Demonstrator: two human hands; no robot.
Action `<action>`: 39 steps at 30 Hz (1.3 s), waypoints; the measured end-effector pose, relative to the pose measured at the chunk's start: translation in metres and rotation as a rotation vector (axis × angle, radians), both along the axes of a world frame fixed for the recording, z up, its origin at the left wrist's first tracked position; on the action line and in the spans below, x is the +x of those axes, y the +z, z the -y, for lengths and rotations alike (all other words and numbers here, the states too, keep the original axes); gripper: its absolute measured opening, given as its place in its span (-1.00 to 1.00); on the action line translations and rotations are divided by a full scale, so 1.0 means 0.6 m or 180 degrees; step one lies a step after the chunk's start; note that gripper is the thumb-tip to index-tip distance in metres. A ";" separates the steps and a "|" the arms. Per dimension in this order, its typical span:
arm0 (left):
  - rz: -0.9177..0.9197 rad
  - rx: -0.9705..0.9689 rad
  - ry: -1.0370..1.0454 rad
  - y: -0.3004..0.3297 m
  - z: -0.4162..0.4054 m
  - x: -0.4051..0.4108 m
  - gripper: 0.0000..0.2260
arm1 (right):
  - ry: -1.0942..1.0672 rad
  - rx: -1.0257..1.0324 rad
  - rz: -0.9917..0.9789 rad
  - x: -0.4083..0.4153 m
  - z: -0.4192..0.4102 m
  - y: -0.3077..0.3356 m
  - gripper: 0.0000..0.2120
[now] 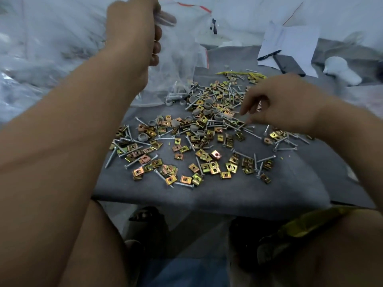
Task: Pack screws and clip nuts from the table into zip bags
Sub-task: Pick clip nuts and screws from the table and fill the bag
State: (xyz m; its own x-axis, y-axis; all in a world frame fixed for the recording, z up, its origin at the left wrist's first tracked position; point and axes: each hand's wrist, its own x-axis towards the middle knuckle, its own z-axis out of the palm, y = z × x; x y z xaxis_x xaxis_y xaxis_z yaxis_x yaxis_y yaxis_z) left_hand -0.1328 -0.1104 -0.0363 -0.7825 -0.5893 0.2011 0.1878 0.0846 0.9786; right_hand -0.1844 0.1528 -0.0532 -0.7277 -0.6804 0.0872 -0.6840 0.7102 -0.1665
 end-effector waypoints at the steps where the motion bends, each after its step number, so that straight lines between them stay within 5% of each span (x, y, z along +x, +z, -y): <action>1: 0.0015 -0.0039 0.0007 0.000 -0.001 -0.001 -0.68 | 0.0119 -0.0200 0.0031 0.005 0.003 0.000 -0.88; 5: 0.0029 -0.0070 -0.0020 -0.001 -0.003 -0.002 -0.68 | 0.0609 -0.0314 0.0386 0.033 0.028 -0.007 -0.89; 22: -0.0014 -0.0006 -0.0009 -0.002 -0.002 -0.001 -0.70 | 0.0546 0.0107 0.0558 0.048 0.048 -0.032 -0.87; 31: 0.0043 -0.0025 0.0027 0.004 -0.001 0.001 -0.69 | 0.1038 -0.2111 0.1611 0.059 0.024 -0.004 -0.77; 39: 0.0060 -0.0020 0.0020 0.004 -0.001 -0.003 -0.69 | 0.1163 -0.2408 0.2108 0.062 0.027 -0.006 -0.73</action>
